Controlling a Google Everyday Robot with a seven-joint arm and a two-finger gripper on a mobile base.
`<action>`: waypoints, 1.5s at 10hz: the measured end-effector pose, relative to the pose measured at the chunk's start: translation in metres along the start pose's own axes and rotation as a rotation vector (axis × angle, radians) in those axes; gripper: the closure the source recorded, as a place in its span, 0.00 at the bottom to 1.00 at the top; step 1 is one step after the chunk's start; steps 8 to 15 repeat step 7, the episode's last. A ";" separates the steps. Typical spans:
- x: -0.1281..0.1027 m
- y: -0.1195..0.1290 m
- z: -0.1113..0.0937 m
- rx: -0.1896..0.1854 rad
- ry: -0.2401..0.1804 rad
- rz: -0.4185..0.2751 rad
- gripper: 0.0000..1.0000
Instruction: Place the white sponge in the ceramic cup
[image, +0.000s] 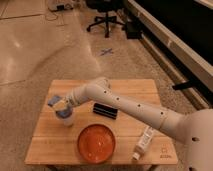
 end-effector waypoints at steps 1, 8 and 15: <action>-0.001 0.001 0.000 -0.005 0.005 0.001 0.20; 0.001 0.000 -0.003 -0.013 0.029 -0.004 0.20; 0.001 0.000 -0.003 -0.013 0.029 -0.004 0.20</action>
